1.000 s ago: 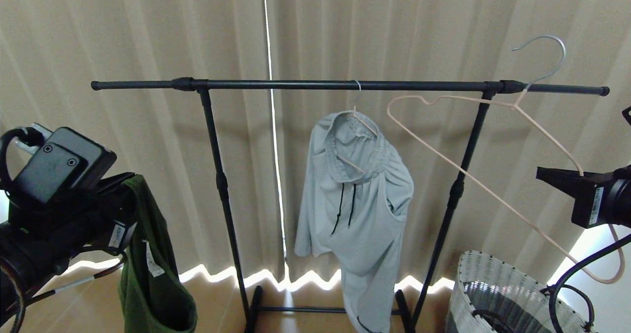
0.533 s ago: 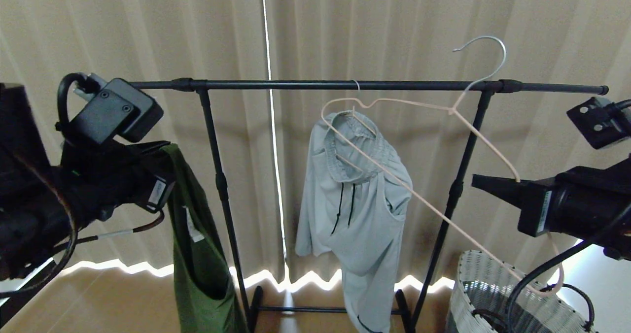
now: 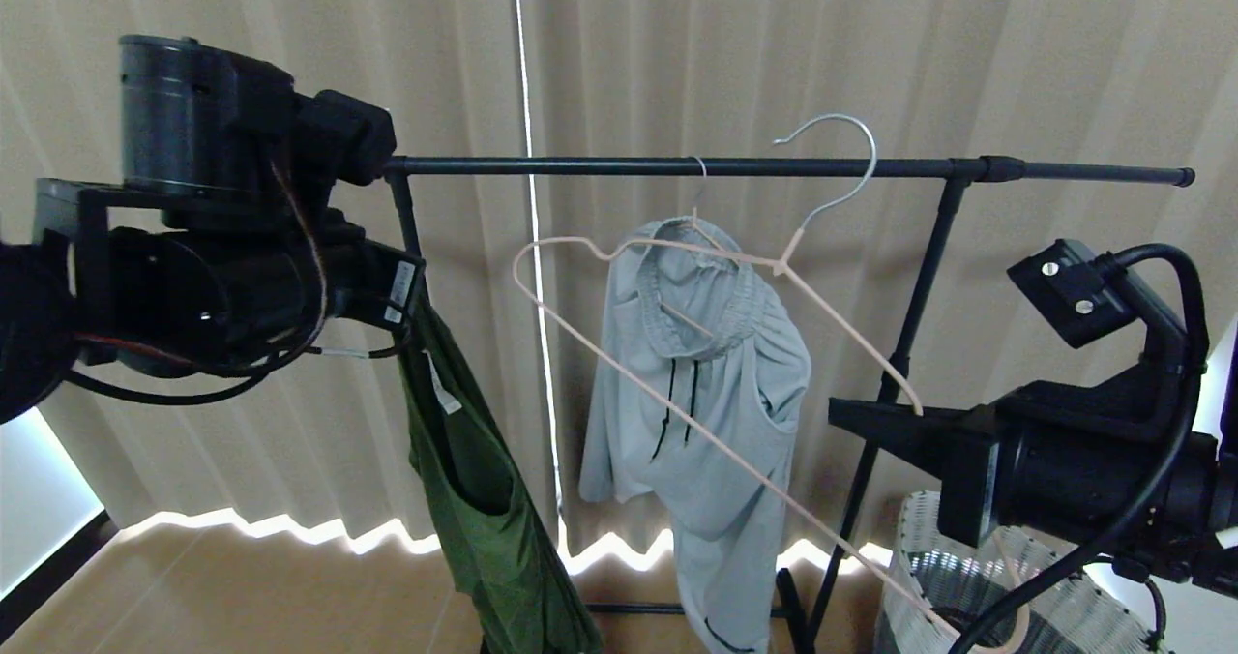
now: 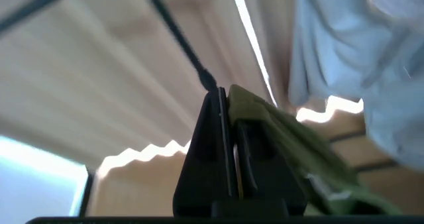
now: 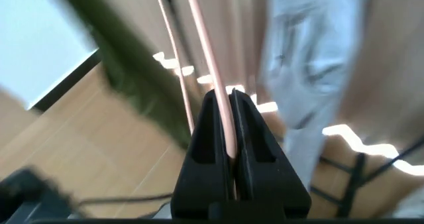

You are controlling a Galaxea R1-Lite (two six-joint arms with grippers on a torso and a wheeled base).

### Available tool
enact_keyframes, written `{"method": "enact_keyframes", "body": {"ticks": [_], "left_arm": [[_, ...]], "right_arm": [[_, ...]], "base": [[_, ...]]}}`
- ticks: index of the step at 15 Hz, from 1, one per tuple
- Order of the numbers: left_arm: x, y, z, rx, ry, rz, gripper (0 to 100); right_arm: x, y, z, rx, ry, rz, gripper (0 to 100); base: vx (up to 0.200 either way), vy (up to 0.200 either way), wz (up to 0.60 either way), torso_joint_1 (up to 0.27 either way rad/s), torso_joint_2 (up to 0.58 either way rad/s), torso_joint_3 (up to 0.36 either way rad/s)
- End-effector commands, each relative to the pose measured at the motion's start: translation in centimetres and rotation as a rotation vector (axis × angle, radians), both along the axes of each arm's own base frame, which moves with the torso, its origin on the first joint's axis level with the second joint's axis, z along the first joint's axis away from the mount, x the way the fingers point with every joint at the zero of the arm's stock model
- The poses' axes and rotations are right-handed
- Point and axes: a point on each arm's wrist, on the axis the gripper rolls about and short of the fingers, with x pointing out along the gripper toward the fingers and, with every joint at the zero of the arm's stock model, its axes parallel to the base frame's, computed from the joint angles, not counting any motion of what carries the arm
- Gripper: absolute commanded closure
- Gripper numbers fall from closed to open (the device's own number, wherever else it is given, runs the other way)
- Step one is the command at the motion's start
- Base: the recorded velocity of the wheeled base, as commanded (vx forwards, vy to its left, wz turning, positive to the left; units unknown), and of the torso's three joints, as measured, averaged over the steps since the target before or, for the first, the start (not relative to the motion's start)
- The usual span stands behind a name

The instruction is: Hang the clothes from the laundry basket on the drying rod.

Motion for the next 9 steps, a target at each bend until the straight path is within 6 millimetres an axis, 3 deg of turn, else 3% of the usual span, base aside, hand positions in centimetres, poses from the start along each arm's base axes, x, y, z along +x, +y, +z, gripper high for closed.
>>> {"method": "enact_keyframes", "body": {"ticks": [1,9], "left_arm": [[1.6,-1.1,-1.2,0.003,0.034,0.005,100],[1.7,-1.3,-1.3,-0.023,0.032,0.009,100]], "right_arm": [[-0.6,0.5,-0.6,-0.012,0.013,0.036,100],[-1.5,1.6,-1.0,-0.027,0.029,0.113,100]], "base": [[0.000,0.000,0.00,0.000,0.00,0.000],[0.000,0.000,0.00,0.000,0.00,0.000]]}}
